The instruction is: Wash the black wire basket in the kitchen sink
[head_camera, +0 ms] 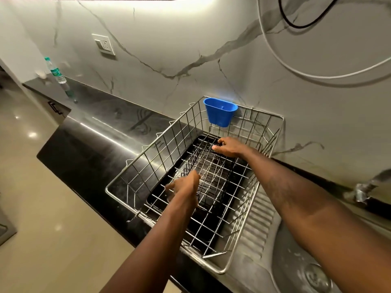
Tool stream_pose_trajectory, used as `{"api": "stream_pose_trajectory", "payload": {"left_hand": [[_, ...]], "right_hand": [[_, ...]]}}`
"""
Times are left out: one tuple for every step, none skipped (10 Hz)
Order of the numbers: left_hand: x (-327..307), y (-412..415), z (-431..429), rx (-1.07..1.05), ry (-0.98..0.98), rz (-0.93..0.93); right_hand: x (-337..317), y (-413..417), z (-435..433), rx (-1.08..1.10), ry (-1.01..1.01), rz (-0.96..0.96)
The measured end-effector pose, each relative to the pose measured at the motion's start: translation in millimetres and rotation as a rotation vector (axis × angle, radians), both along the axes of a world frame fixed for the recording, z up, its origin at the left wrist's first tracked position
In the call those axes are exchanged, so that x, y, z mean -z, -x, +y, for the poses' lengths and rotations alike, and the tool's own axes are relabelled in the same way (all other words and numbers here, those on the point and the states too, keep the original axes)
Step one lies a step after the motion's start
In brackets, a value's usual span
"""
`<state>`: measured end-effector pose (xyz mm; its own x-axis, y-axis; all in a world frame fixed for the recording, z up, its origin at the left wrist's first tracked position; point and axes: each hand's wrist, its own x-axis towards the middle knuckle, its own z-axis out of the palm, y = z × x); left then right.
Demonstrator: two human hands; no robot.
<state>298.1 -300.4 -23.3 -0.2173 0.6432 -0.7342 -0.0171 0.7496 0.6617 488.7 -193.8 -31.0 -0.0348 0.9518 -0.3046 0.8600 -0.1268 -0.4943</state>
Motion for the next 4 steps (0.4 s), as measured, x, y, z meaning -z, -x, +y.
{"api": "stream_pose_trajectory", "payload": {"left_hand": [[-3.2, 0.2, 7.7, 0.078, -0.056, 0.223], [-13.0, -14.7, 13.2, 0.364, -0.262, 0.525], [-27.5, -32.8, 13.2, 0.569, -0.453, 0.607], [-51.8, -60.1, 18.5, 0.819, -0.727, 0.655]], "right_hand": [[-10.9, 0.3, -14.0, 0.020, -0.067, -0.015], [-37.7, -8.1, -40.3, 0.097, -0.222, 0.014], [-57.2, -26.1, -60.0, 0.170, -0.348, -0.019], [-76.0, -57.9, -90.1, 0.308, -0.480, -0.105]]}}
